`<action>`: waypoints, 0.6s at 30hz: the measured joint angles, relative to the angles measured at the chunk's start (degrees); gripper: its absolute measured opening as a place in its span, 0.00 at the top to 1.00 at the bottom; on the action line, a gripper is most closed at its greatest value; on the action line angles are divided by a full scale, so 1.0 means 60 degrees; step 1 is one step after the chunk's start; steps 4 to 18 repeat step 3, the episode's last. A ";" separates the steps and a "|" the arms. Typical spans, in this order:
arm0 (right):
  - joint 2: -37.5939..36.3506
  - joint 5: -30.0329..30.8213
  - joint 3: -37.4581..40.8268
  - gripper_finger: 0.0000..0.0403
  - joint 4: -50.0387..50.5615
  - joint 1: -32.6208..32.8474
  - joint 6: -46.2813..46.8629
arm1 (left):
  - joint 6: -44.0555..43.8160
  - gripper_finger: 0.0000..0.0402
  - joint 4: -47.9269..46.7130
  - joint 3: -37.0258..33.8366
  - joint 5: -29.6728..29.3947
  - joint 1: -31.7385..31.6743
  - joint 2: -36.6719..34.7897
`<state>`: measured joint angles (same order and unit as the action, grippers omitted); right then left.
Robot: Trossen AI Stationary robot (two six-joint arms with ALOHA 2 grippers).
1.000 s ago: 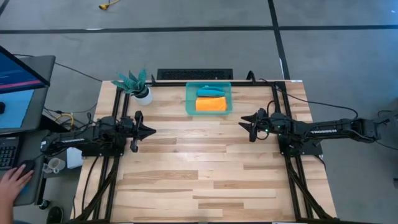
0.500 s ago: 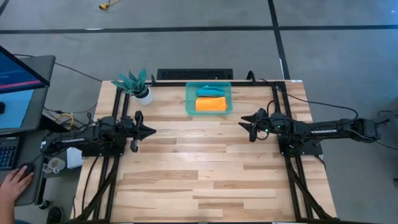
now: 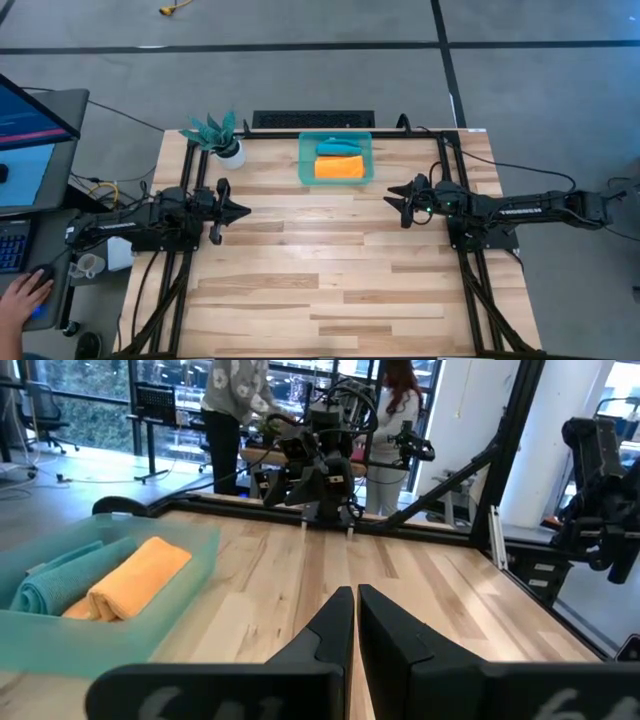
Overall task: Roll microfiber towels into tight, uniform cylinder then place into a basket
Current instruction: Return to Home Position
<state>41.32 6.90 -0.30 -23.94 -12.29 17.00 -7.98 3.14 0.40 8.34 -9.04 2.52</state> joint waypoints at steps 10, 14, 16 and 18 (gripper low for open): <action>0.0000 0.0003 0.0000 0.49 0.0003 -0.0001 0.0001 | -0.0042 0.98 0.0000 0.0000 0.0000 0.0000 0.0000; 0.0000 0.0003 0.0000 0.49 0.0003 -0.0001 0.0001 | -0.0042 0.98 0.0000 0.0000 0.0000 0.0000 0.0000; 0.0000 0.0003 0.0000 0.49 0.0003 -0.0001 0.0001 | -0.0042 0.98 0.0000 0.0000 0.0000 0.0000 0.0000; 0.0000 0.0003 0.0000 0.49 0.0003 -0.0001 0.0001 | -0.0042 0.98 0.0000 0.0000 0.0000 0.0000 0.0000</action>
